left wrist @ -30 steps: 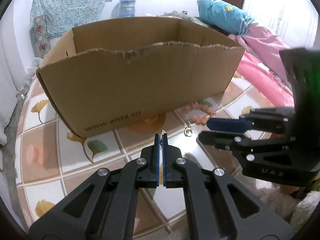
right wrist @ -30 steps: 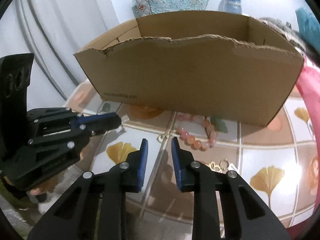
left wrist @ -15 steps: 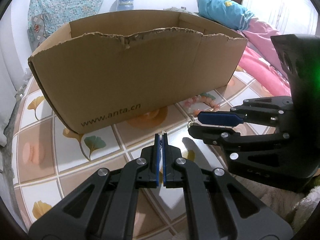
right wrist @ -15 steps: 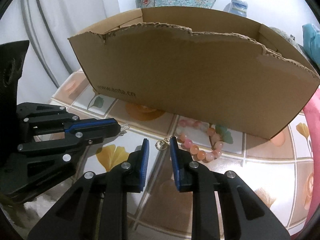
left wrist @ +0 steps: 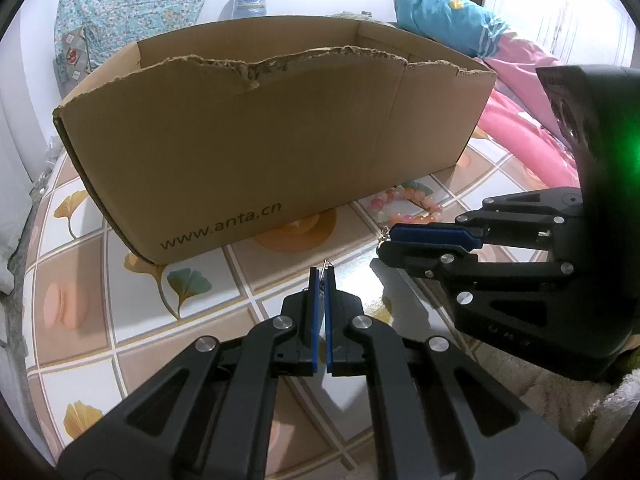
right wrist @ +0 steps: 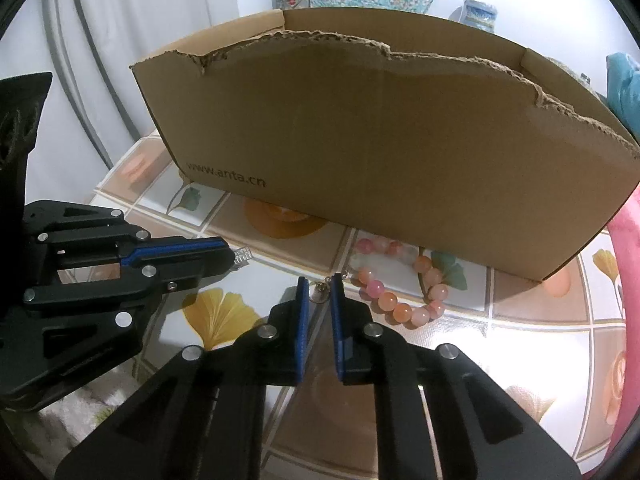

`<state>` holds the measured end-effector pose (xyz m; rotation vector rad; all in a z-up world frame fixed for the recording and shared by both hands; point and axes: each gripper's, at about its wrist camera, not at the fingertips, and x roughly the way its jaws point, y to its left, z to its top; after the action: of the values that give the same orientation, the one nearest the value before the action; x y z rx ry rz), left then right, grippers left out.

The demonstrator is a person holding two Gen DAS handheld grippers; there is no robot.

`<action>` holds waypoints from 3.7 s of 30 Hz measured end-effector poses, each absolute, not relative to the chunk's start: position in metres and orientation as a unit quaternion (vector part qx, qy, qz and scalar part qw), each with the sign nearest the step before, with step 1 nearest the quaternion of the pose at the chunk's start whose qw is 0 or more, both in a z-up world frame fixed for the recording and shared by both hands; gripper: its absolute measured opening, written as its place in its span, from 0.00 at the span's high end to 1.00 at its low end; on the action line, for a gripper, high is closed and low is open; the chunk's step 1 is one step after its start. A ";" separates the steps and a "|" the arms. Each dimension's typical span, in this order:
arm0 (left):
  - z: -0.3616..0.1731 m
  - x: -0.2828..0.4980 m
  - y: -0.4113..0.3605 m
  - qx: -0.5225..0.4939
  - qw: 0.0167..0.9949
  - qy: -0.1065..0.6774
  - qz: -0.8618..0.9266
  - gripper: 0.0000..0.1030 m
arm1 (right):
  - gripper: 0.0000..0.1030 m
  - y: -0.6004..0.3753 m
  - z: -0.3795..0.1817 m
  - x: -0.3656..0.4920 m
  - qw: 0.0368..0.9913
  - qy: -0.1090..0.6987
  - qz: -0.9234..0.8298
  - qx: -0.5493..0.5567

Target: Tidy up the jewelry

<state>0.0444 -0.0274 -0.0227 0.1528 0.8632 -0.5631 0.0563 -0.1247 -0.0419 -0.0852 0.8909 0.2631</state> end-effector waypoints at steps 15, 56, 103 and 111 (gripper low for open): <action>0.002 0.039 -0.009 0.042 0.877 0.393 -0.274 0.99 | 0.89 -0.138 -0.017 0.034 0.908 0.395 0.142 -0.016; 0.035 0.225 -0.064 -0.021 0.824 0.498 -0.268 0.83 | 0.88 -0.212 0.042 0.220 0.872 0.459 0.150 0.084; 0.003 0.027 -0.028 0.020 0.871 0.410 -0.271 0.31 | 0.80 -0.211 -0.039 0.007 0.872 0.456 0.130 0.122; -0.021 0.045 -0.064 0.085 0.869 0.413 -0.258 0.58 | 0.80 -0.204 -0.050 0.015 0.869 0.466 0.122 0.115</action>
<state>0.0447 -0.0642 -0.0206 0.1770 0.8648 -0.5397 0.0150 -0.2038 -0.0502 0.2402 0.9756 0.2552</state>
